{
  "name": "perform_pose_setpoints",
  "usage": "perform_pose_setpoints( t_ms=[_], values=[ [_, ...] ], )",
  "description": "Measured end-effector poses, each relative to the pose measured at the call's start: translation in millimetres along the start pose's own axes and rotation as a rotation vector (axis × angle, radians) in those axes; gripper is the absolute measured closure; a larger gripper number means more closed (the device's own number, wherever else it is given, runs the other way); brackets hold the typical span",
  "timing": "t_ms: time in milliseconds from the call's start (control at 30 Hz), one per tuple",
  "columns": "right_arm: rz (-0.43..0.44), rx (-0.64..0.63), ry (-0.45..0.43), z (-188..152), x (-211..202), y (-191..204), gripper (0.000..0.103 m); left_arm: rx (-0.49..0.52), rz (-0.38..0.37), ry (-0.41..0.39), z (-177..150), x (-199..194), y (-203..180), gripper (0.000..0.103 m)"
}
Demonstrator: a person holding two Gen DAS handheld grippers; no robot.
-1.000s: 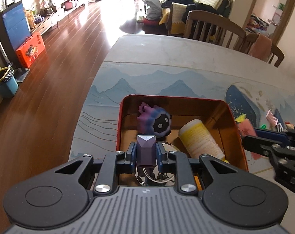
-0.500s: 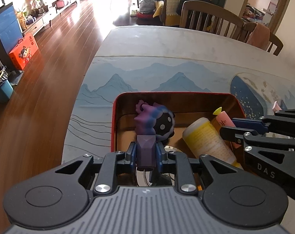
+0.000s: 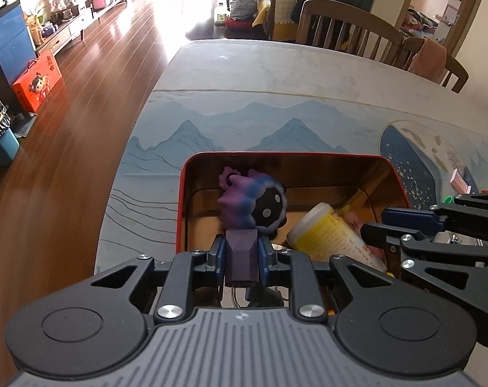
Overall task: Organize rigid objects
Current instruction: 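Carry the purple clipper and pink lip balm into the red tin box, release both, then grasp the silver nail clipper with the left tool while the right tool grasps the red snack packet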
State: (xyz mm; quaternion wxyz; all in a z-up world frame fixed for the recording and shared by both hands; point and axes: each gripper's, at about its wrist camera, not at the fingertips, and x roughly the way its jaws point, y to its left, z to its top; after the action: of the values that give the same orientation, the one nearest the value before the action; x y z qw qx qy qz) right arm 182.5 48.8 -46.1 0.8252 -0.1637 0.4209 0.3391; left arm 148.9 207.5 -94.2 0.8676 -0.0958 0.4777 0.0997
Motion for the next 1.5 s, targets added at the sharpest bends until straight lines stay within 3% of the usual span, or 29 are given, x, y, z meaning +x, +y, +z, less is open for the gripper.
perform_pose_setpoints(
  t_ms=[700,800,1133,1233,1300,1500],
  values=[
    [0.035,0.070,-0.087,-16.7,-51.8,-11.7,0.065,-0.010,-0.007,-0.044,-10.3,-29.2,-17.9,0.081],
    [0.032,0.078,-0.105,-19.8,-62.5,-15.5,0.061,-0.009,-0.013,-0.060,-12.1,-37.9,-23.2,0.076],
    [0.022,0.103,-0.175,-32.7,-97.6,-32.7,0.047,0.011,-0.034,-0.112,-13.8,-60.2,-52.1,0.073],
    [0.017,0.113,-0.192,-37.9,-108.1,-41.7,0.045,0.013,-0.044,-0.122,-14.4,-64.4,-63.4,0.067],
    [0.010,0.118,-0.202,-40.8,-113.4,-47.5,0.044,0.016,-0.046,-0.136,-14.9,-68.3,-70.7,0.049],
    [-0.002,0.149,-0.220,-52.9,-128.4,-72.2,0.039,0.020,-0.058,-0.159,-15.8,-76.3,-97.5,0.047]
  ],
)
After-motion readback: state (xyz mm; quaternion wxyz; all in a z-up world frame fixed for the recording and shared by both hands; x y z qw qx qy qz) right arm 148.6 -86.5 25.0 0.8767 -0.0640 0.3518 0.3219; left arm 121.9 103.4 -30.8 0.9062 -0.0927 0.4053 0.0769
